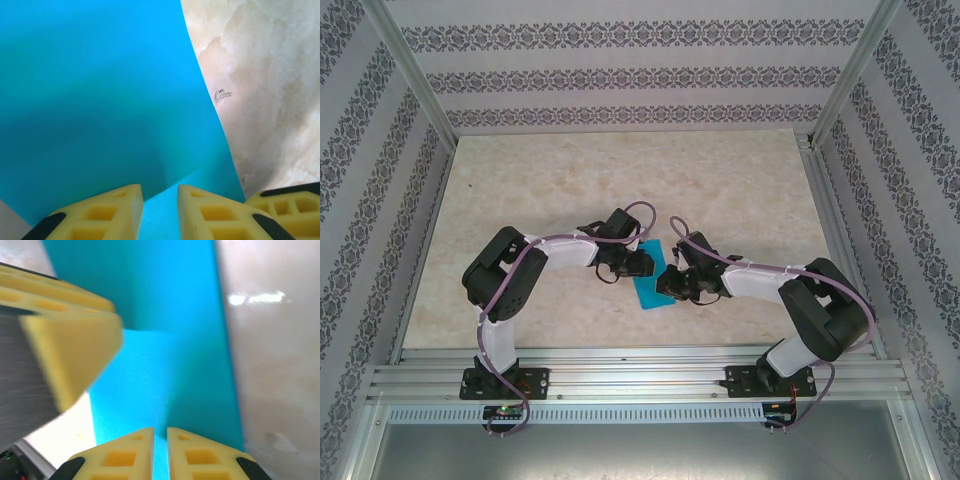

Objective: Fold a paper plane with a square sheet of paper (fold left side to right side)
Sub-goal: Hold the square sheet of paper at the center of the table, then first fold the square sheet of paper in half at the center of the table.

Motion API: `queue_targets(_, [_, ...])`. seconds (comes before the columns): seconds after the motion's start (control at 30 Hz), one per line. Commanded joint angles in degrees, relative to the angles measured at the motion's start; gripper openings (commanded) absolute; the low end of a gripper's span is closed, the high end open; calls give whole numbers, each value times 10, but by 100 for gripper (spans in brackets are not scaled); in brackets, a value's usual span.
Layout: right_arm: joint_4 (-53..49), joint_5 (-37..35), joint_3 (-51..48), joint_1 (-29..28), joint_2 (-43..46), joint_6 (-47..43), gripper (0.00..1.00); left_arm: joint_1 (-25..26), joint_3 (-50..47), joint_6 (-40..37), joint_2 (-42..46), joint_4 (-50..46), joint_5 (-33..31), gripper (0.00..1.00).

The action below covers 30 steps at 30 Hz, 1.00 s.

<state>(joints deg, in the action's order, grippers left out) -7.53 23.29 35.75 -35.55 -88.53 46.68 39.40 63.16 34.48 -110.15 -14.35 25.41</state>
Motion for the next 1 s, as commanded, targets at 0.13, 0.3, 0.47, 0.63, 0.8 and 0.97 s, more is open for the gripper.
queue_targets(0.13, [-43, -48, -34, -8, -14, 8, 14, -1, -8, -14, -9, -51, -24, 31])
queue_targets(0.3, [-65, -63, -37, -8, -14, 2, 12, -17, 4, -25, -3, -63, -34, 34])
queue_targets(0.47, [-66, -63, -38, -9, -22, -2, 12, -33, 16, -37, -4, -71, -42, 36])
queue_targets(0.63, [-72, -68, -37, -9, -26, -4, 12, -53, 33, -52, -9, -79, -44, 36])
queue_targets(0.8, [-75, -68, -38, -10, -23, -6, 12, -78, 39, -65, -21, -70, -39, 37])
queue_targets(0.97, [-79, -67, -37, -10, -22, -7, 12, -103, 49, -68, -30, -49, -30, 37])
